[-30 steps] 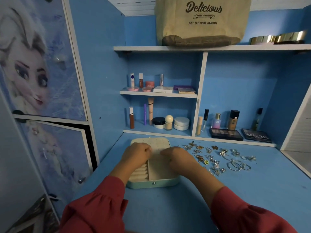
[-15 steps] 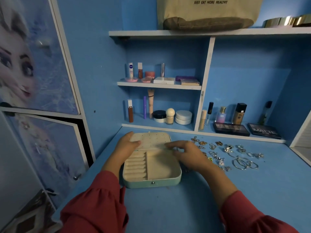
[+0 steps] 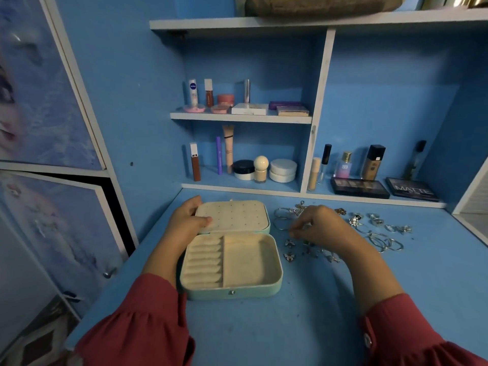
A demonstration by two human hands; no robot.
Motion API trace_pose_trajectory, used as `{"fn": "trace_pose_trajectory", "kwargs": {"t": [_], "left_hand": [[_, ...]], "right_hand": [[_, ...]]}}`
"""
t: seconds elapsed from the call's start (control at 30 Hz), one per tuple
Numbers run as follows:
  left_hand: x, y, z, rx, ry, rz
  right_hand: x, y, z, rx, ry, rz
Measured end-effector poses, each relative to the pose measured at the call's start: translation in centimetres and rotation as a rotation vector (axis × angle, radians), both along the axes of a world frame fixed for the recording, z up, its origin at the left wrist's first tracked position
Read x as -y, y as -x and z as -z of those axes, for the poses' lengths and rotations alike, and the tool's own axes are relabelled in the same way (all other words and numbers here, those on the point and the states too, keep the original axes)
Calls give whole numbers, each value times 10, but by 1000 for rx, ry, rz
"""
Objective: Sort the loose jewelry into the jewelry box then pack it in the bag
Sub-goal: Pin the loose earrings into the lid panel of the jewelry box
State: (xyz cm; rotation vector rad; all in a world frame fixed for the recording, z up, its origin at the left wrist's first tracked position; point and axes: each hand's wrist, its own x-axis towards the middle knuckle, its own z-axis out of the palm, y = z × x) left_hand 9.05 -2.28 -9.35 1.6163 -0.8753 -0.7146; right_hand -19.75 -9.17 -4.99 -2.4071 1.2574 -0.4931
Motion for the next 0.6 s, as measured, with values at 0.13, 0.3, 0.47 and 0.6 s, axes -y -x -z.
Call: {"fn": "trace_pose_trajectory", "kwargs": {"t": [0.13, 0.3, 0.47, 0.6], "left_hand": [[3, 2, 1, 71, -22, -16], [7, -1, 1, 214, -88, 1], [12, -8, 5, 221, -112, -18], [15, -6, 5, 208, -119, -37]], "right_hand": [[-1, 0, 1, -63, -7, -35], [0, -3, 5, -102, -1, -52], [0, -2, 5, -78, 49, -28], [-2, -1, 2, -153, 48, 6]]}}
